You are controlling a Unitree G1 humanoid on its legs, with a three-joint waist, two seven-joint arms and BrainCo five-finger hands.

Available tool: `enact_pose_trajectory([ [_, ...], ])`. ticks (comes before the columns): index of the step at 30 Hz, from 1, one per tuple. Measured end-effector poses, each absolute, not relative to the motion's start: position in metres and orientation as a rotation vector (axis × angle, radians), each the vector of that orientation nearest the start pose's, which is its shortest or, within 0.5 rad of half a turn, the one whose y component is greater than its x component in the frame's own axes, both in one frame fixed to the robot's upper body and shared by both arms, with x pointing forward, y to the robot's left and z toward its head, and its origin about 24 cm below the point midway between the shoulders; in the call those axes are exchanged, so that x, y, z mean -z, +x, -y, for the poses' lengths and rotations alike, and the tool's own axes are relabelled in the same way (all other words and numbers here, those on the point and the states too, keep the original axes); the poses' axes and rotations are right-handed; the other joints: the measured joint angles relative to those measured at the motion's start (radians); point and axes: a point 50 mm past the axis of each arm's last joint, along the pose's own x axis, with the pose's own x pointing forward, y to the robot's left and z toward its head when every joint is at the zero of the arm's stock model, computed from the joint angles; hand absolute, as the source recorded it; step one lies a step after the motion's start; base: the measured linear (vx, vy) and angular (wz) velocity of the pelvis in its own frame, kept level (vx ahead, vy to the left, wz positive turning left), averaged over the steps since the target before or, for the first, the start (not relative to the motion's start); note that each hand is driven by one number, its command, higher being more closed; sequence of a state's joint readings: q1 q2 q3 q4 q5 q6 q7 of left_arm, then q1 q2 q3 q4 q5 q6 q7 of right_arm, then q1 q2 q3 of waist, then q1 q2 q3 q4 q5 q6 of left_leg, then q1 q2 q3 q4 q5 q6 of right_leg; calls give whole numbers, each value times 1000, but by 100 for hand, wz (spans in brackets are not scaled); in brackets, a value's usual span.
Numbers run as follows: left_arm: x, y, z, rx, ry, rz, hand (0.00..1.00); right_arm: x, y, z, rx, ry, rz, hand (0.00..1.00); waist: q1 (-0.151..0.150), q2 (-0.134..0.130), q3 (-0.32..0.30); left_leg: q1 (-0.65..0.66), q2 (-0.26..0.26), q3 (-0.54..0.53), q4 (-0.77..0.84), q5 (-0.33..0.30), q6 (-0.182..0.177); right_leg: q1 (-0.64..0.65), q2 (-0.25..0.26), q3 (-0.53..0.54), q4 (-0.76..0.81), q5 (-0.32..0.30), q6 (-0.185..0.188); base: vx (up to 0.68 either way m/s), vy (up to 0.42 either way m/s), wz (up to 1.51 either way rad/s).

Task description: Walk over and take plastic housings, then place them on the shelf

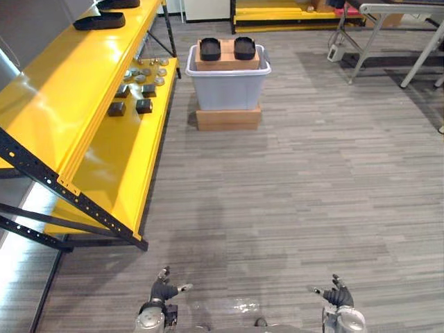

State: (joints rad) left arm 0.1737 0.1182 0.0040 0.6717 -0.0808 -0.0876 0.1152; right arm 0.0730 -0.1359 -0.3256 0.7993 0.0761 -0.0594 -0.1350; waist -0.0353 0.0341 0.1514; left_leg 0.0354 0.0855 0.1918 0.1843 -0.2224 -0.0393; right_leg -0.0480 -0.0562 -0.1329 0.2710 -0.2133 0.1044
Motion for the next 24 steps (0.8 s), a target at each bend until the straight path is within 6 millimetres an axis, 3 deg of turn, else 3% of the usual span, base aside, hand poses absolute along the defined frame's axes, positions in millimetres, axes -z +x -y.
enact_pose_trajectory([
  [1,118,139,-205,-237,66,-740,0,116,141,262,542,10,-766,0,4,-1,4,-1,-4,14,21,-32,11,-58,-22,-13,122,-25,22,1,78,-42],
  [2,118,139,-206,-242,65,-740,0,116,143,262,543,14,-762,0,4,-1,9,-1,-7,18,33,-52,17,-86,-36,-28,195,-33,20,33,124,-35],
  [4,116,140,-211,-262,73,-733,0,117,142,260,542,25,-768,0,-8,-14,40,69,-30,13,45,-97,45,-209,-122,-83,519,-31,21,131,112,-5],
  [5,116,139,-212,-266,77,-734,0,118,139,260,545,31,-777,0,-7,-5,44,82,-29,14,45,-106,45,-232,-131,-96,539,-55,9,274,70,-2],
  [6,114,142,-215,-269,84,-726,0,118,139,259,542,31,-782,0,-7,-7,47,102,-19,21,45,-109,37,-273,-145,-132,517,-75,-19,291,50,-4],
  [7,113,145,-216,-271,89,-715,0,117,142,259,528,23,-779,0,-10,-8,50,112,-9,20,36,-112,35,-308,-148,-158,474,-74,-22,326,6,7],
  [9,108,157,-217,-278,95,-682,0,111,149,262,525,10,-745,0,-14,13,69,146,29,8,4,-111,28,-362,-106,-169,323,-38,-35,352,-61,23],
  [10,106,163,-216,-276,95,-668,0,107,153,266,522,-4,-722,0,-25,22,82,167,48,1,-15,-104,16,-379,-81,-161,224,13,-35,452,-135,41],
  [11,103,167,-218,-282,101,-654,0,103,156,268,507,-28,-704,0,-36,10,91,199,48,-3,-33,-91,-20,-383,-65,-133,97,101,-35,596,-215,54],
  [12,103,166,-218,-288,103,-652,0,101,155,271,500,-51,-703,0,-49,-5,88,226,55,-15,-38,-101,-47,-386,-63,-94,85,244,-72,523,-217,46],
  [13,104,165,-216,-291,96,-657,0,100,155,274,500,-64,-705,0,-57,6,90,230,64,-27,-32,-104,-53,-398,-56,-93,134,241,-118,511,-238,34],
  [14,103,168,-213,-288,91,-646,0,97,161,274,493,-69,-685,0,-60,17,91,211,80,-41,15,-76,-96,-431,-65,-102,242,161,-123,616,-323,25],
  [15,103,169,-211,-286,85,-644,0,97,162,273,486,-69,-687,0,-63,21,93,172,92,-58,130,-39,-115,-424,-73,-114,300,88,-136,517,-272,21],
  [16,104,169,-210,-285,81,-645,0,98,161,272,482,-70,-692,0,-62,25,95,144,106,-62,218,-9,-117,-404,-70,-118,308,59,-141,679,-369,30],
  [17,106,166,-206,-282,68,-654,0,100,159,270,475,-73,-702,0,-58,35,108,49,166,-64,492,149,-118,-302,-51,-144,277,11,-160,455,-246,22],
  [18,107,164,-206,-281,66,-659,0,101,159,269,465,-77,-705,0,-56,31,114,3,199,-55,612,155,-113,-258,-37,-151,253,1,-166,670,-361,5],
  [19,108,161,-206,-276,64,-670,0,101,162,264,444,-82,-698,0,-41,36,120,-66,252,-18,829,119,-66,-151,-6,-150,183,-5,-175,515,-265,-18],
  [20,109,160,-205,-268,60,-676,0,101,161,263,441,-82,-696,0,-29,23,127,-114,269,14,919,94,-27,-78,8,-146,125,-5,-176,511,-235,-19],
  [21,109,160,-204,-266,58,-676,0,101,161,263,442,-81,-696,0,-25,9,135,-160,262,36,941,78,-7,-6,10,-146,66,-5,-176,488,-176,-1],
  [23,109,160,-204,-266,55,-676,0,102,159,264,450,-79,-695,0,-11,-1,135,-253,220,77,842,45,-16,96,11,-148,-35,0,-169,424,-111,5],
  [24,109,161,-204,-267,49,-669,0,101,160,265,451,-81,-692,0,-4,-5,137,-314,171,81,707,37,-15,146,12,-150,-84,2,-166,551,-65,0],
])
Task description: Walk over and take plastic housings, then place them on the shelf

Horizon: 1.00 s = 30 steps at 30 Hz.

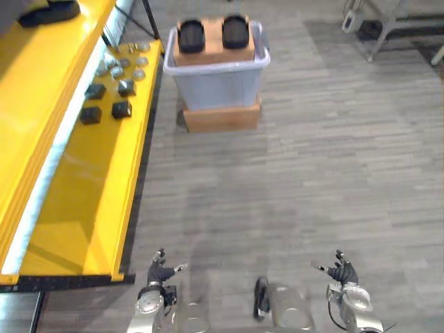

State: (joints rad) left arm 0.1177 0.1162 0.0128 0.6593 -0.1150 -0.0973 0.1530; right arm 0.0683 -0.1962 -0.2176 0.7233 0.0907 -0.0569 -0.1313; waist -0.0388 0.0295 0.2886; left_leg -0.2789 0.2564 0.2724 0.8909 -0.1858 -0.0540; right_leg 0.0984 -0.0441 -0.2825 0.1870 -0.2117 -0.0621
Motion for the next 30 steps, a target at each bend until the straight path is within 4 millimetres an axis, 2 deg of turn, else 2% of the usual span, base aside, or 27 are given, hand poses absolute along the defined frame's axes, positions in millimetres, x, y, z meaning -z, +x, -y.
enact_pose_trajectory([
  [1,109,161,-203,-268,47,-670,0,101,160,264,450,-81,-692,0,6,-3,1,-46,-67,-18,-207,8,-11,44,-1,-4,-47,0,1,565,-39,-2],
  [2,109,160,-202,-268,44,-673,0,101,160,264,450,-81,-693,0,9,-3,2,-56,-102,-38,-331,24,-29,68,0,-4,-69,0,2,592,13,-15],
  [3,111,156,-200,-270,37,-686,0,101,160,265,457,-76,-693,0,17,1,2,-60,-157,-83,-580,78,-57,117,8,6,-110,-3,21,530,79,-34],
  [4,113,153,-196,-269,26,-696,0,102,157,267,471,-75,-698,0,32,20,-1,-66,-172,-119,-724,113,-59,166,33,23,-140,-16,44,534,113,-43],
  [5,114,153,-196,-268,26,-698,0,103,156,267,474,-77,-702,0,37,28,-1,-78,-169,-128,-739,127,-44,190,48,35,-152,-29,63,534,149,-62],
  [6,113,154,-199,-274,36,-700,0,107,154,261,471,-65,-720,0,59,12,-5,-81,-176,-140,-680,254,22,234,44,63,-159,-61,89,535,147,-32],
  [7,112,156,-200,-272,39,-693,0,109,153,256,470,-56,-728,0,52,-19,-21,-84,-201,-149,-675,298,62,233,13,68,-137,-66,97,541,143,-11],
  [8,111,159,-198,-266,35,-684,0,110,153,256,470,-54,-730,0,45,-34,-28,-85,-214,-149,-679,299,64,219,-9,71,-106,-65,98,570,163,21],
  [9,109,164,-195,-259,28,-671,0,111,151,256,472,-54,-738,0,46,-51,-37,-85,-237,-144,-677,295,85,178,-39,88,-28,-66,99,698,211,18],
  [10,109,165,-192,-257,18,-669,0,115,144,257,485,-49,-769,0,49,-70,-40,-70,-265,-126,-623,235,108,119,-84,123,164,-61,117,583,177,13],
  [11,110,163,-192,-259,19,-676,0,118,142,257,486,-47,-785,0,48,-75,-39,-56,-275,-125,-590,193,113,86,-101,130,274,-43,150,577,157,15],
  [12,112,159,-194,-265,22,-689,0,121,139,254,483,-43,-804,0,47,-81,-39,-26,-290,-127,-556,137,118,27,-132,141,461,24,241,461,114,20],
  [13,114,155,-198,-270,33,-704,0,124,135,250,471,-42,-819,0,37,-87,-39,27,-308,-135,-539,83,124,-58,-173,158,695,127,303,691,148,27],
  [14,116,151,-200,-275,42,-720,0,124,137,246,453,-45,-824,0,30,-85,-38,97,-319,-145,-549,48,129,-145,-207,144,869,75,239,580,106,22],
  [16,118,147,-201,-278,43,-732,0,124,139,243,437,-46,-817,0,21,-70,-38,222,-317,-164,-622,30,130,-231,-220,85,896,-13,166,505,59,16],
  [18,119,147,-201,-278,43,-738,0,123,141,243,420,-52,-812,0,13,-44,-33,315,-291,-184,-680,30,127,-297,-197,9,727,-78,113,533,-28,30],
  [19,119,148,-201,-278,43,-738,0,122,144,243,411,-56,-804,0,3,-33,-32,348,-269,-187,-697,29,125,-340,-169,-3,553,-84,117,497,-87,31],
  [20,118,149,-201,-277,44,-736,0,121,145,243,410,-56,-801,0,-4,-29,-32,362,-259,-187,-702,26,121,-356,-154,5,444,-72,125,541,-150,37],
  [21,117,151,-201,-276,45,-728,0,122,143,244,413,-58,-802,0,-8,-24,-29,385,-238,-189,-702,8,93,-379,-126,45,242,-6,133,636,-231,57],
  [22,117,154,-203,-283,56,-725,0,123,139,244,415,-58,-813,0,-11,-38,-28,421,-229,-188,-704,-28,41,-386,-111,106,22,134,155,549,-207,63],
  [23,118,153,-204,-289,63,-734,0,125,135,245,419,-60,-826,0,-13,-43,-30,439,-226,-189,-706,-47,27,-378,-111,123,4,214,165,382,-177,52],
  [24,119,152,-202,-287,64,-743,0,126,129,246,424,-64,-842,0,-14,-42,-31,455,-223,-191,-709,-60,15,-369,-102,131,15,282,141,394,-239,19],
  [25,123,149,-197,-280,53,-765,0,125,132,248,424,-68,-837,0,-10,-25,-39,476,-196,-196,-703,-66,5,-404,-76,162,128,263,91,560,-336,6],
  [27,124,149,-196,-277,51,-771,0,124,134,248,423,-66,-831,0,-14,-20,-41,464,-182,-195,-644,-58,-6,-426,-80,152,213,197,63,513,-335,18],
  [28,125,149,-192,-273,42,-770,0,126,131,248,425,-63,-844,0,-33,-8,-39,408,-146,-194,-476,-49,-25,-394,-82,116,249,140,61,315,-235,47],
  [29,125,150,-191,-271,37,-769,0,126,127,248,427,-63,-851,0,-40,1,-38,372,-124,-188,-379,-31,-52,-366,-76,100,242,126,55,390,-282,59],
  [30,125,151,-187,-269,25,-767,0,129,121,246,430,-59,-868,0,-36,5,-32,286,-62,-161,-166,9,-80,-300,-55,75,216,102,37,305,-200,35],
])
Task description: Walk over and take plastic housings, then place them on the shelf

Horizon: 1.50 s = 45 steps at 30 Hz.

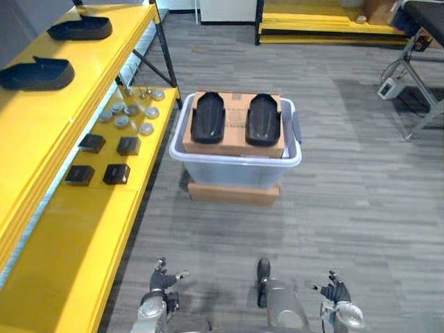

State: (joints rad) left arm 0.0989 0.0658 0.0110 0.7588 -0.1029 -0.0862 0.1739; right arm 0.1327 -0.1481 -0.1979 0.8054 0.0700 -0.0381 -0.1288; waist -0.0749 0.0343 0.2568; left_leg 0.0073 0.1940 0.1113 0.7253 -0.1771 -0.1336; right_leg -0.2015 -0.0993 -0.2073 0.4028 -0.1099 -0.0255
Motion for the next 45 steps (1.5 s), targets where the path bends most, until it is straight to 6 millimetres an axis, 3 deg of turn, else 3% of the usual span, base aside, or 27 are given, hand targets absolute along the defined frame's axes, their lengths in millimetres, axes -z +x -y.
enact_pose_trajectory([
  [1,125,150,-185,-268,16,-770,0,130,116,246,441,-52,-878,0,7,11,2,-52,54,44,138,-16,20,67,25,-15,-37,-10,-13,439,-256,18],
  [3,127,147,-182,-267,6,-778,0,130,116,247,463,-24,-870,0,11,8,3,-86,67,95,137,-36,50,132,29,-18,-89,-3,-16,314,-136,-7],
  [5,127,146,-180,-268,-1,-781,0,129,117,249,487,-3,-858,0,20,7,2,-107,30,112,-70,-44,56,185,20,-1,-144,3,-13,296,-33,-25],
  [7,126,148,-180,-269,-2,-776,0,128,117,252,507,8,-853,0,32,8,1,-116,-19,49,-286,-32,39,201,14,19,-161,5,-9,278,49,-34],
  [8,126,148,-179,-268,-3,-776,0,128,116,253,520,13,-853,0,32,10,0,-113,-44,4,-414,6,12,212,11,28,-169,-2,11,268,112,-20],
  [9,127,148,-179,-267,-4,-776,0,128,115,255,528,11,-852,0,31,22,-4,-112,-47,-3,-481,88,4,221,20,34,-171,-9,23,328,179,-27],
  [10,127,146,-178,-267,-8,-782,0,127,113,260,537,-1,-855,0,30,59,-10,-108,-27,-6,-513,194,34,234,49,44,-170,-23,45,264,199,-20],
  [11,127,146,-179,-268,-4,-783,0,128,112,259,538,2,-862,0,30,54,-13,-94,-27,-2,-517,175,48,238,47,46,-169,-31,56,214,198,-8],
  [13,124,150,-186,-270,18,-764,0,131,108,252,542,20,-874,0,33,-2,-28,-60,-76,25,-583,183,56,241,1,66,-182,-44,81,155,160,-4],
  [15,125,147,-190,-272,30,-774,0,130,109,251,548,22,-866,0,33,-17,-37,-37,-101,42,-621,186,61,246,-19,78,-202,-39,96,132,122,-18],
  [21,125,144,-197,-274,55,-777,0,121,113,264,631,59,-796,0,28,2,-53,8,-126,84,-708,194,77,249,-35,108,-249,-31,112,93,49,-19],
  [25,124,145,-199,-273,62,-771,0,98,125,284,723,73,-653,0,20,0,-60,25,-129,104,-744,195,77,247,-25,128,-271,-29,113,89,1,-17],
  [27,123,147,-199,-260,58,-761,0,77,134,297,789,63,-536,0,3,-5,-67,26,-129,105,-756,195,77,248,-23,127,-282,-29,113,117,-24,-5],
  [29,123,146,-196,-244,59,-764,0,42,141,315,861,49,-362,0,-2,-9,-80,25,-129,108,-764,194,77,250,-22,129,-288,-28,113,108,-12,-5],
  [33,123,141,-194,-229,70,-767,0,-6,151,328,937,9,-124,0,-3,-18,-95,25,-127,101,-764,194,77,255,-20,126,-293,-28,113,84,-18,3],
  [37,126,135,-188,-190,97,-784,0,-47,182,318,864,-64,66,0,-2,-18,-96,23,-125,81,-767,195,77,264,-18,119,-302,-28,113,26,-12,9],
  [40,128,130,-185,-162,101,-797,0,-62,211,301,736,-155,114,0,3,-18,-96,16,-129,65,-786,209,77,259,-19,95,-304,-27,112,-26,-5,15],
  [44,128,131,-181,-140,101,-789,0,-66,248,282,623,-220,115,0,12,-17,-96,-23,-133,25,-818,257,82,229,-19,63,-308,-9,112,-72,-1,33],
  [45,128,131,-181,-136,102,-789,0,-63,256,279,603,-236,93,0,26,-16,-96,-30,-136,14,-818,262,83,233,-20,49,-319,-1,113,-62,7,22],
])
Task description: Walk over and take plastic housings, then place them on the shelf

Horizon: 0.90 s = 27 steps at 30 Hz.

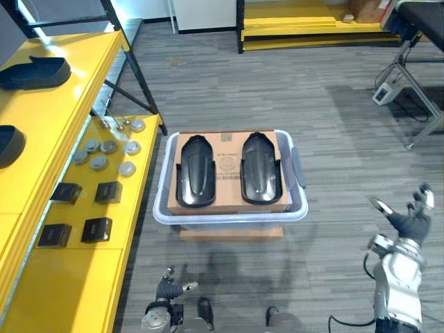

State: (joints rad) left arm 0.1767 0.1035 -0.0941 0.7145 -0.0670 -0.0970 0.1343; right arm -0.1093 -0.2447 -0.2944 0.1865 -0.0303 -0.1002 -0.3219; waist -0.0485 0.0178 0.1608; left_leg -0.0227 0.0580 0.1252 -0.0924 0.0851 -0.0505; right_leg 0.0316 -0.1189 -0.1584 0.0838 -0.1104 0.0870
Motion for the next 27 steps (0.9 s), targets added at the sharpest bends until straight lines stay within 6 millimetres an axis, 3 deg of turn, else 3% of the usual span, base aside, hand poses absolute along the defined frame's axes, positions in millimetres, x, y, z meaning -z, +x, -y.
enact_pose_trajectory([
  [1,128,131,-180,-134,103,-788,0,-61,262,277,596,-241,78,0,13,1,0,-4,-2,-4,0,5,4,0,-2,-6,-2,4,0,-105,22,31],
  [5,126,135,-179,-134,101,-770,0,-59,296,269,544,-264,6,0,17,21,29,-48,-9,-49,-1,38,12,-22,-9,-41,-2,22,4,-122,29,31],
  [8,122,142,-177,-141,102,-734,0,-80,322,277,569,-275,12,0,33,55,91,-105,-8,-84,-3,76,13,-64,-6,-67,0,47,5,-169,46,22],
  [11,120,145,-178,-170,92,-720,0,-100,339,286,623,-282,25,0,41,73,129,-151,-5,-101,-4,97,12,-98,-2,-88,-1,63,5,-162,40,24],
  [15,119,149,-179,-191,87,-707,0,-117,348,298,687,-270,36,0,58,75,157,-189,-9,-103,-6,102,13,-134,-5,-85,-7,80,6,-72,39,-1],
  [23,110,168,-174,-191,80,-646,0,-119,360,315,735,-236,-90,0,60,87,219,-252,-22,-149,-4,129,11,-176,-8,-119,-18,93,8,27,0,11],
  [24,109,170,-173,-189,79,-640,0,-120,363,315,723,-232,-109,100,60,86,231,-254,-23,-154,-4,136,4,-176,-10,-123,-18,92,8,68,-30,8],
  [27,108,174,-168,-168,77,-631,0,-128,371,311,690,-232,-115,100,61,97,248,-255,-27,-168,-4,138,0,-175,-12,-132,-18,92,7,43,-32,4],
])
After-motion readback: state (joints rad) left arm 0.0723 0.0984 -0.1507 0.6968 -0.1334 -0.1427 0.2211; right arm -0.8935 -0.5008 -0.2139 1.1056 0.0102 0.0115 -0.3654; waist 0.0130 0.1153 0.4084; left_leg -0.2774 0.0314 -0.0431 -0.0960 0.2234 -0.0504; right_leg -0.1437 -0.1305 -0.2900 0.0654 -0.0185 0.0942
